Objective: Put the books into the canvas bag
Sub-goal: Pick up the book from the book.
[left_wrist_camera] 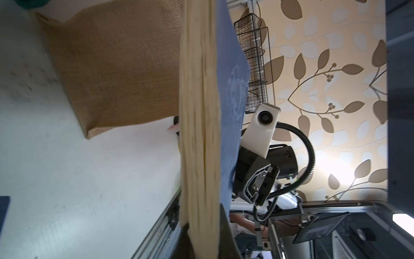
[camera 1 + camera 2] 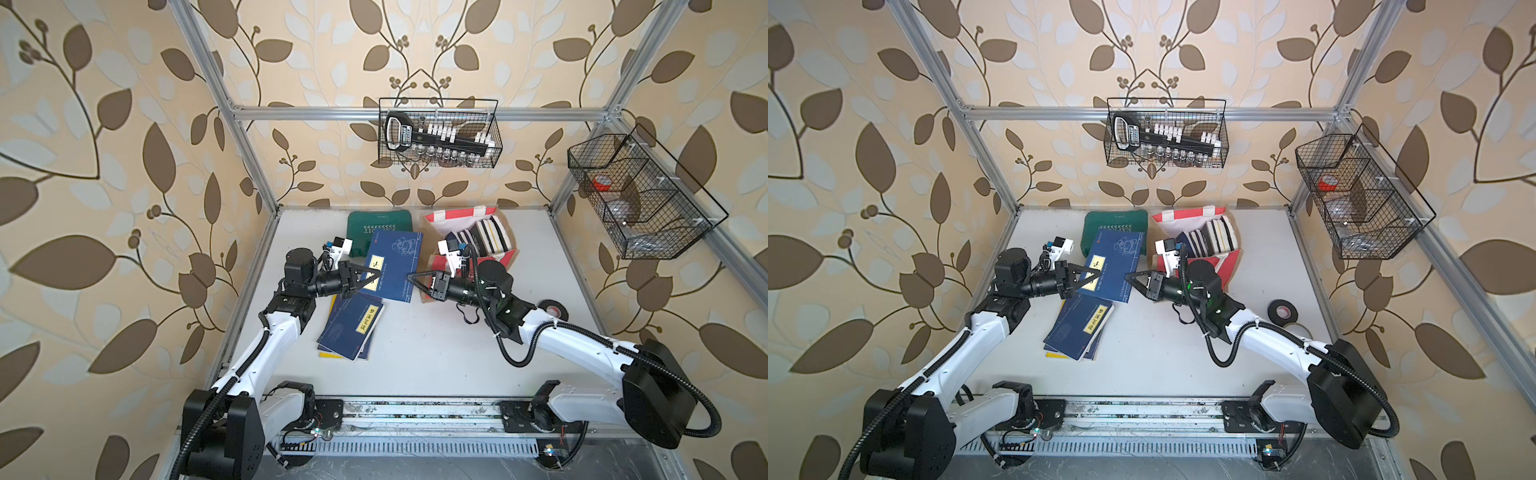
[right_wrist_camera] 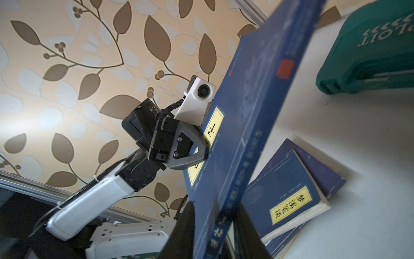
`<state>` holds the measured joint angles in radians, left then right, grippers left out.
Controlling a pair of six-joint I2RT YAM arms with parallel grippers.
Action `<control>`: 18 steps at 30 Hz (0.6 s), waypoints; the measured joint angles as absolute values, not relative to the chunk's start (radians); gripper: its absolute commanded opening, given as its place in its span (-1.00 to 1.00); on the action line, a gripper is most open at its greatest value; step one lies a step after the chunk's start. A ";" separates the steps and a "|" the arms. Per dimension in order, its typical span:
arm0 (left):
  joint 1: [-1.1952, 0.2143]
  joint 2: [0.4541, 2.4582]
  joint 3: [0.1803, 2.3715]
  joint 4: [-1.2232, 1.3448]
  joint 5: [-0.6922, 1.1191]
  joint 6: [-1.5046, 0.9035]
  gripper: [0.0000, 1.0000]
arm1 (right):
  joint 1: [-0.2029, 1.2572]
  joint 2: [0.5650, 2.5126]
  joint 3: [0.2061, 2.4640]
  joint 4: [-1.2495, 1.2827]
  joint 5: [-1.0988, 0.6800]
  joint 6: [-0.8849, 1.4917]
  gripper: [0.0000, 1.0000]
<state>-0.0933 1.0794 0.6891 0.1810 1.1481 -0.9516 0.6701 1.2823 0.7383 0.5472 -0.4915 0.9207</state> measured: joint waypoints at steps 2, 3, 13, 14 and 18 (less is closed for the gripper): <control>-0.097 1.079 0.724 0.095 1.154 -0.897 -1.00 | 0.635 1.282 0.739 0.551 -0.549 0.907 0.06; -0.101 1.079 0.752 0.036 1.157 -0.855 -1.00 | 0.613 1.282 0.741 0.550 -0.582 0.900 0.12; -0.253 1.029 0.904 -0.341 1.181 -0.512 -0.86 | 0.437 1.291 0.863 0.449 -0.912 0.832 0.16; -0.269 1.029 0.908 -0.362 1.180 -0.489 -0.84 | 0.426 1.291 0.876 0.432 -0.944 0.818 0.14; -0.296 1.029 0.917 -0.432 1.178 -0.425 -0.82 | 0.407 1.285 0.937 0.268 -1.049 0.713 0.07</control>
